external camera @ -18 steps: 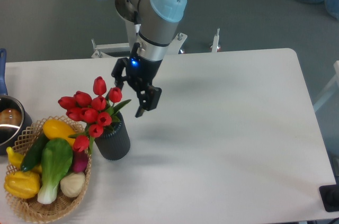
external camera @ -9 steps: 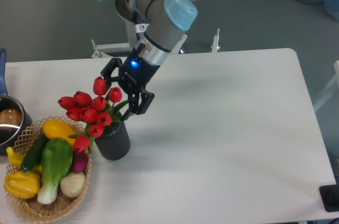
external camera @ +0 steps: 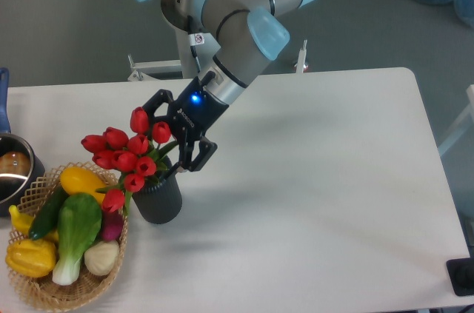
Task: Pick up the flowers from the vase
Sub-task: 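Lower the gripper around the tulip stems and close on them, then lift the gripped tulips straight up out of the black vase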
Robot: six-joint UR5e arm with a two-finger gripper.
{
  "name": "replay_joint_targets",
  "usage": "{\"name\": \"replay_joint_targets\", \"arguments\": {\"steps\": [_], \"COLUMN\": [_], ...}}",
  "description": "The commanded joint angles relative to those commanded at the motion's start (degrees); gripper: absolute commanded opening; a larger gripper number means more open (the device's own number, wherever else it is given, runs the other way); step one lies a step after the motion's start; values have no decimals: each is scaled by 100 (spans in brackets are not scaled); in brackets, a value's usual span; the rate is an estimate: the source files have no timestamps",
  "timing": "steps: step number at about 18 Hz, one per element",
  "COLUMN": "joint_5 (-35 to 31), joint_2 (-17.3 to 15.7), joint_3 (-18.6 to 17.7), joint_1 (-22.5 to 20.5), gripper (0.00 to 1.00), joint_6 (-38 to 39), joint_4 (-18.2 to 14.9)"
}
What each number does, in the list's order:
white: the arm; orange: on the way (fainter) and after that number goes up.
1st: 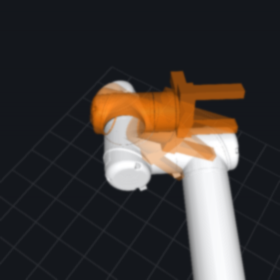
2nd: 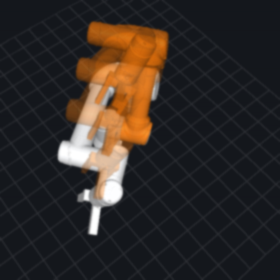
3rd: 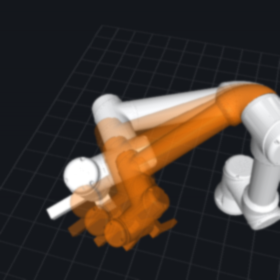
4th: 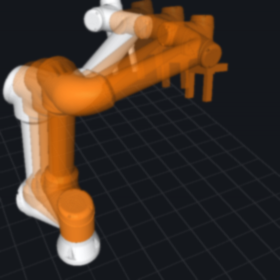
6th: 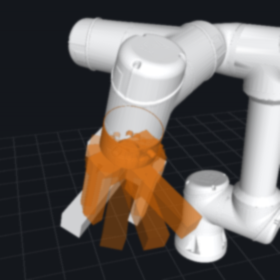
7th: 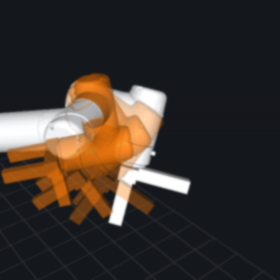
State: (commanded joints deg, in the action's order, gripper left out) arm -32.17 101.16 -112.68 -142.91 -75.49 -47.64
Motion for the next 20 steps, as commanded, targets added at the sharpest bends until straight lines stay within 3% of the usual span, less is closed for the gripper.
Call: {"name": "replay_joint_targets", "arguments": {"steps": [1, 8, 20], "joint_5": [87, 316, 571], "joint_2": [18, -87, -790], "joint_3": [0, -9, 17], "joint_1": [-17, -123, -351], "gripper": [0, 0, 0], "joint_6": [-114, -124, 560], "joint_4": [0, 0, -53]}}
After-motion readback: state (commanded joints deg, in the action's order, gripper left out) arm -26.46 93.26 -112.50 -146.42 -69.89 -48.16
